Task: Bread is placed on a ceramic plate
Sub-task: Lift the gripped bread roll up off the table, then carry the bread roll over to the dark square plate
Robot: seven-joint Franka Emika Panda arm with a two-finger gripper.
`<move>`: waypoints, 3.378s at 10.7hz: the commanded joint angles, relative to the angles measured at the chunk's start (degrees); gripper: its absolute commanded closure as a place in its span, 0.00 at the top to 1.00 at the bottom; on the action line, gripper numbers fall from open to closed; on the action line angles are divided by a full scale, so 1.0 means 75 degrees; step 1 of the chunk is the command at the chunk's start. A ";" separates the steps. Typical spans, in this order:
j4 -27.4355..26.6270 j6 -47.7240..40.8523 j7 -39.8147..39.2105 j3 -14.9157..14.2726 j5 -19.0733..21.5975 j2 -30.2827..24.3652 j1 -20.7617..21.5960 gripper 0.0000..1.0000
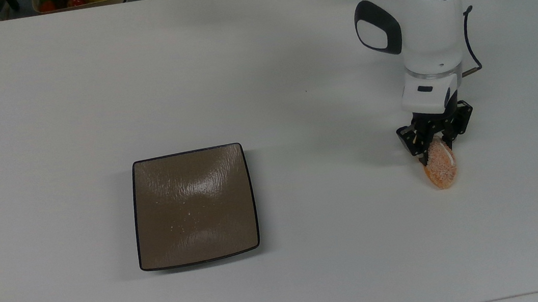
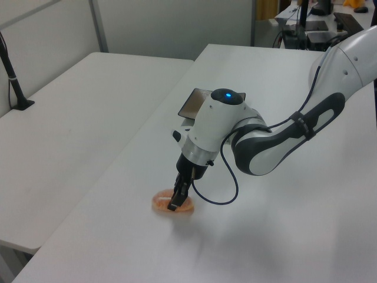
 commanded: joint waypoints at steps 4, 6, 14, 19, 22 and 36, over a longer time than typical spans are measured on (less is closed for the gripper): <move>-0.0069 0.0074 0.0207 -0.0071 -0.0172 -0.0186 0.0063 0.12; -0.0327 0.0004 0.0208 -0.0060 -0.0114 -0.0653 0.0016 0.12; -0.1383 -0.2653 -0.0200 -0.0024 0.0388 -0.3594 -0.0873 0.14; -0.2156 -0.4574 -0.3325 -0.0024 0.1667 -0.5248 -0.1892 0.14; -0.2168 -0.5246 -0.4990 0.0209 0.1679 -0.5577 -0.2828 0.14; -0.2074 -0.1266 -0.6086 0.0151 0.1995 -0.3190 -0.4531 0.15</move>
